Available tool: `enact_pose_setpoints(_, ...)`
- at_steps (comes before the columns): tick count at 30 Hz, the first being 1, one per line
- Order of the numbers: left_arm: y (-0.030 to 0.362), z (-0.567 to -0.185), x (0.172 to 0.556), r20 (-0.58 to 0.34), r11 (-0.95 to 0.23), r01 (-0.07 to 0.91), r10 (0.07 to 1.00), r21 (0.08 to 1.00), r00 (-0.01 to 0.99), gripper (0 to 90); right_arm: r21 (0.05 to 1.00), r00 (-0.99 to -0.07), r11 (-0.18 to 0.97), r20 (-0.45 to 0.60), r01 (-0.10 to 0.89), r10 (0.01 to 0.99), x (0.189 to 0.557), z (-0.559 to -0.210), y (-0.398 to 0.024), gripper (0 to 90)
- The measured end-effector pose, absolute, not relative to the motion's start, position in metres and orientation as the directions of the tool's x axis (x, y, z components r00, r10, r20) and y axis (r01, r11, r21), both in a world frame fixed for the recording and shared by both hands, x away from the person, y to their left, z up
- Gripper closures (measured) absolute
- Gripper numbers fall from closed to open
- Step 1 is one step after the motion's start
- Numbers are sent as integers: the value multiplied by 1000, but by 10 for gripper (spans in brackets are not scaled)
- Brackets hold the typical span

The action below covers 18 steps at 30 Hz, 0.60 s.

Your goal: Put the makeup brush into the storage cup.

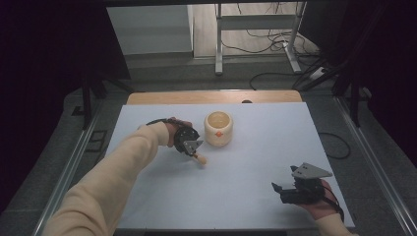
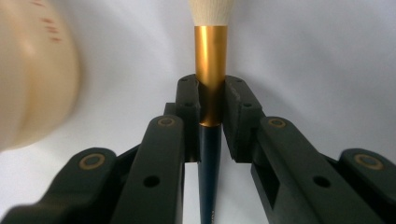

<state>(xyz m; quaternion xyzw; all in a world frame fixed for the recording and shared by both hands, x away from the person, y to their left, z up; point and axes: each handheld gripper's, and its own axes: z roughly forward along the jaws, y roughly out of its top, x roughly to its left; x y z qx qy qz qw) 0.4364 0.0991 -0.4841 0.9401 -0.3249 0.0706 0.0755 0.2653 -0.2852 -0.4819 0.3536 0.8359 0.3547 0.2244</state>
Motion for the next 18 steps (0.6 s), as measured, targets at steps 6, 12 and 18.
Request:
enact_pose_setpoints(6, 106, -466, 430, 212, -790, -607, -580, 90, 786, 785, 754, -649, 498, -126, 428, 750, 265, -481, -285, 126)
enact_pose_setpoints(12, 120, -445, 424, 248, -811, -578, -544, 92, 802, 785, 752, -652, 502, -129, 427, 747, 264, -481, -283, 127)
enact_pose_setpoints(18, 131, -431, 421, 276, -825, -556, -513, 103, 812, 785, 753, -651, 501, -128, 427, 748, 264, -481, -283, 127)
